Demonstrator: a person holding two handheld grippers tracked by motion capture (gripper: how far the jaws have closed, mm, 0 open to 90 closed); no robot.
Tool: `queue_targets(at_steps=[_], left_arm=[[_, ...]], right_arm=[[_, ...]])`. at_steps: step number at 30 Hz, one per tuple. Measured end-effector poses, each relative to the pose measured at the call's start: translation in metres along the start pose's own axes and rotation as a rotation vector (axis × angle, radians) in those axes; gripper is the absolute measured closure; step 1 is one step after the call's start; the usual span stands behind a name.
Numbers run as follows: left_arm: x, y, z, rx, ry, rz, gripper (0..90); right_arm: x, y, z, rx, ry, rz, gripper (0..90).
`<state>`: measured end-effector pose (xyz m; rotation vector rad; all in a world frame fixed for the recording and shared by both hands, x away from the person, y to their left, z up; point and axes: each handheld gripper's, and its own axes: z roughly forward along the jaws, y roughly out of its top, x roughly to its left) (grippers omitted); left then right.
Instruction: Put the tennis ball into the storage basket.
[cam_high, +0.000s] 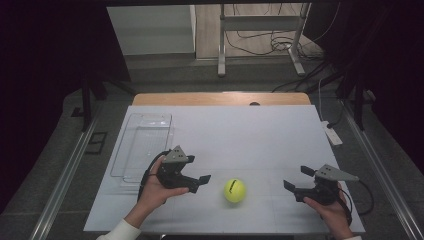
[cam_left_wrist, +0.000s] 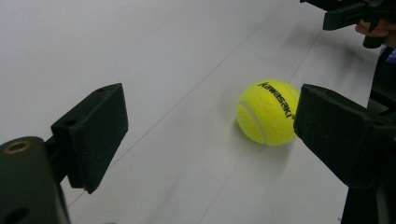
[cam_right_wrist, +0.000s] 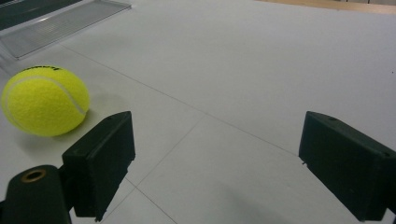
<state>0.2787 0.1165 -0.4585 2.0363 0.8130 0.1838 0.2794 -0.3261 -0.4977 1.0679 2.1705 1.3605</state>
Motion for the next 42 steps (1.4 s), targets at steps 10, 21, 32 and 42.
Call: queue_targets(at_steps=[10,21,32,42], left_arm=[[-0.005,0.006,0.012,0.028,-0.034,0.014,10.0],[-0.011,0.008,0.027,0.063,-0.060,0.028,9.2],[-0.018,0.009,0.041,0.086,-0.097,0.047,7.2],[-0.021,0.012,0.048,0.099,-0.117,0.053,6.8]], right_arm=[[0.000,0.000,0.000,0.003,-0.002,-0.004,11.1],[0.000,0.000,0.000,0.001,0.000,0.000,11.1],[0.000,0.000,0.000,0.002,-0.001,-0.002,11.1],[-0.001,-0.001,0.000,0.003,0.000,-0.004,11.1]])
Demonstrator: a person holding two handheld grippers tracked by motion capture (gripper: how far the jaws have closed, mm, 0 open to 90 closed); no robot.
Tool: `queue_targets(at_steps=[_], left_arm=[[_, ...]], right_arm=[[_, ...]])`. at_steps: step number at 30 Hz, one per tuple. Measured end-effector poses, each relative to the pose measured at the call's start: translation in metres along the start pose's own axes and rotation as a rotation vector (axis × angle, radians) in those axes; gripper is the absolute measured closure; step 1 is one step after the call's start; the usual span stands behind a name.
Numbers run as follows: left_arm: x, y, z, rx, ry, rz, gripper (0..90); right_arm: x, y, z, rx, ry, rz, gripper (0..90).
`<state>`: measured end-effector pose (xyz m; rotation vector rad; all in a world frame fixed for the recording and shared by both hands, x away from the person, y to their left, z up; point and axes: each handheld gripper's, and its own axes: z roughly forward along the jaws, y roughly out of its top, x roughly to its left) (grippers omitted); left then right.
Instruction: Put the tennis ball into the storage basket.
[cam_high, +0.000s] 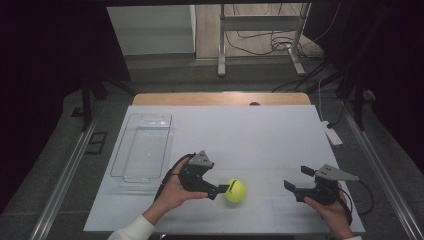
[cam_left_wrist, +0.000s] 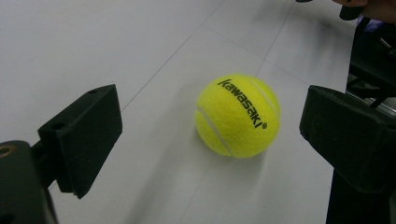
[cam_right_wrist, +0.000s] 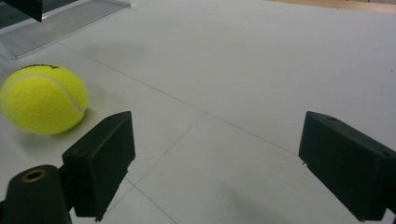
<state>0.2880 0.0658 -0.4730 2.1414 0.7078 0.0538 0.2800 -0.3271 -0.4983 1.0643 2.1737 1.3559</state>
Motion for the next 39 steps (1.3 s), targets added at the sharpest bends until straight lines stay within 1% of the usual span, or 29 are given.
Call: queue_targets(at_steps=[5,8,16,20,26,32,39], left_arm=[[-0.001,0.001,0.002,0.006,-0.007,0.001,6.6],[-0.003,0.002,0.006,0.007,-0.024,0.004,6.2],[-0.005,0.005,0.012,0.015,-0.034,0.012,6.0],[-0.006,0.008,0.016,0.034,-0.045,0.019,6.1],[-0.008,0.011,0.023,0.049,-0.063,0.026,6.0],[-0.009,0.013,0.028,0.056,-0.064,0.024,6.0],[-0.011,0.013,0.038,0.089,-0.072,0.028,5.7]], right_arm=[[0.000,0.000,0.000,0.001,0.001,0.003,11.1],[0.000,0.000,0.001,0.003,0.000,0.002,11.1],[0.000,0.000,0.001,0.003,0.001,0.003,11.1],[0.000,0.000,0.001,0.003,0.000,0.002,11.1],[0.000,-0.001,0.001,0.004,-0.001,0.003,11.1],[0.000,-0.001,0.001,0.004,-0.001,0.003,11.1],[0.000,-0.001,0.001,0.004,-0.001,0.002,11.1]])
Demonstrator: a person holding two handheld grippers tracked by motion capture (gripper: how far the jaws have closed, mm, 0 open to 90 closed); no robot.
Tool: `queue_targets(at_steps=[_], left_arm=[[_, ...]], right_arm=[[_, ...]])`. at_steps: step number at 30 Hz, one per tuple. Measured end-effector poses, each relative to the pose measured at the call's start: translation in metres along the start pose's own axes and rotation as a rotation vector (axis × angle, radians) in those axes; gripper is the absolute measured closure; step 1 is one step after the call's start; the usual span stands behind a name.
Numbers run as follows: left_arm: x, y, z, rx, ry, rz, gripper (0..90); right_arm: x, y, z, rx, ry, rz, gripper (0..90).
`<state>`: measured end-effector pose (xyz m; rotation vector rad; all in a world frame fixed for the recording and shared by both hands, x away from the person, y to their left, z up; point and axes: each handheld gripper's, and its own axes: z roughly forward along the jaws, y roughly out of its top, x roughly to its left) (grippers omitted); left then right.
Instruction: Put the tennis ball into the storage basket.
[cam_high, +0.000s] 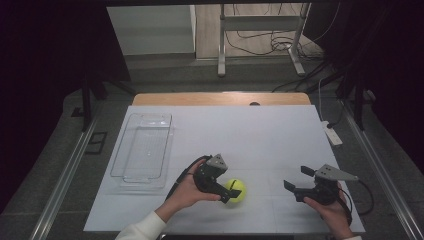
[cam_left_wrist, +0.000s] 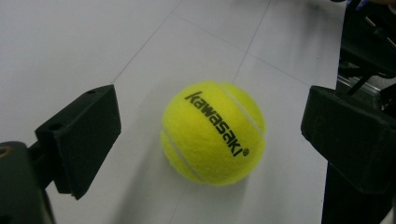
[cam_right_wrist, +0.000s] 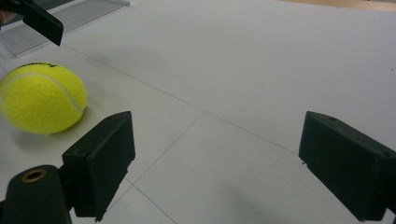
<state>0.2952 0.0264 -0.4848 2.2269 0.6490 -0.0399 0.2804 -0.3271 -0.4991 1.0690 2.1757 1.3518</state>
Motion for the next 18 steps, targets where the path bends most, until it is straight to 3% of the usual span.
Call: queue_targets(at_steps=[8,13,16,18], left_arm=[[-0.003,0.001,0.016,0.053,-0.020,0.016,5.0],[-0.006,0.000,0.023,0.072,-0.011,0.025,5.9],[-0.007,-0.001,0.025,0.078,-0.014,0.033,9.7],[-0.008,-0.002,0.025,0.078,0.019,0.039,17.9]], right_arm=[[-0.001,0.000,0.000,0.001,0.001,0.000,11.1],[-0.001,-0.001,0.000,-0.001,0.000,0.001,11.1],[-0.001,0.000,-0.001,-0.001,0.000,0.000,11.1],[-0.001,0.000,0.000,-0.001,0.000,0.000,11.1]])
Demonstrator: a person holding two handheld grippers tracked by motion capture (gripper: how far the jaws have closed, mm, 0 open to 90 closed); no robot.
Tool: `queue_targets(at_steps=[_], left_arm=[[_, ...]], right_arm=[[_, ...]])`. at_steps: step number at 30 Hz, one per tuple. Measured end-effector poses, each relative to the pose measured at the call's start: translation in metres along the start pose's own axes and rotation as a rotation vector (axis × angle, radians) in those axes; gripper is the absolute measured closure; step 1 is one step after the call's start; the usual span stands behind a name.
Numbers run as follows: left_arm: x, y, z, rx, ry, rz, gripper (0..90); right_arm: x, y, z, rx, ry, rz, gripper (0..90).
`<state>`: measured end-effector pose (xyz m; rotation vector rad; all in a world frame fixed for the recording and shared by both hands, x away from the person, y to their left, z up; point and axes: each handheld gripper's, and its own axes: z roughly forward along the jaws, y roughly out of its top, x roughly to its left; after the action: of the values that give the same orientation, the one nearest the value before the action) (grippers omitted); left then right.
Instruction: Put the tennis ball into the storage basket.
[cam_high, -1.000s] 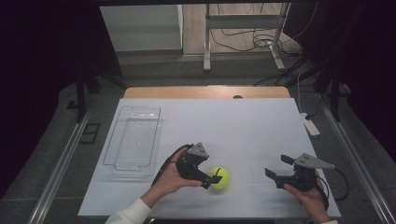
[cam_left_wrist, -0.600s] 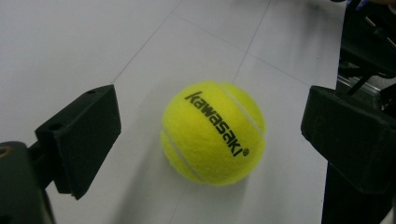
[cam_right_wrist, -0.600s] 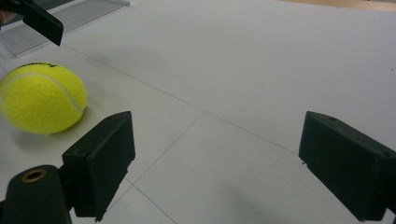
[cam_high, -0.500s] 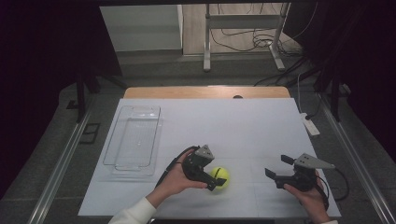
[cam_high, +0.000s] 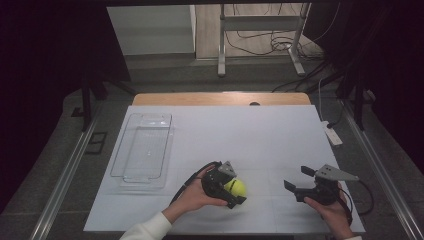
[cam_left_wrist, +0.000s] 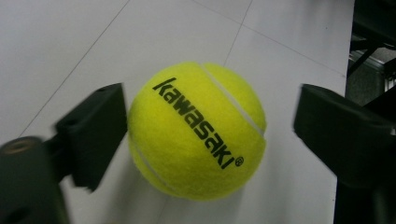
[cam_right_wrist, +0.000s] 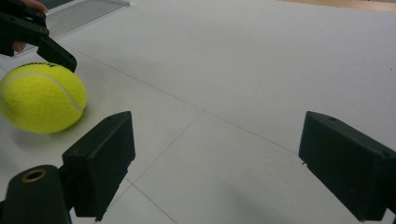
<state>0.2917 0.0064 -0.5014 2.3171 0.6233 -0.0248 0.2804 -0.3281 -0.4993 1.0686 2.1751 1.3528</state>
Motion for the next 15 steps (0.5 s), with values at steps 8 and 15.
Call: queue_targets(at_steps=[8,15], left_arm=[[0.0022,-0.0014,-0.0014,0.002,0.004,-0.005,26.6],[0.0021,-0.0015,-0.0028,-0.001,0.003,-0.002,27.1]], right_arm=[[-0.0003,-0.0001,0.0001,0.001,-0.002,0.002,11.2],[-0.0006,-0.0001,-0.0005,0.002,-0.007,0.001,11.3]])
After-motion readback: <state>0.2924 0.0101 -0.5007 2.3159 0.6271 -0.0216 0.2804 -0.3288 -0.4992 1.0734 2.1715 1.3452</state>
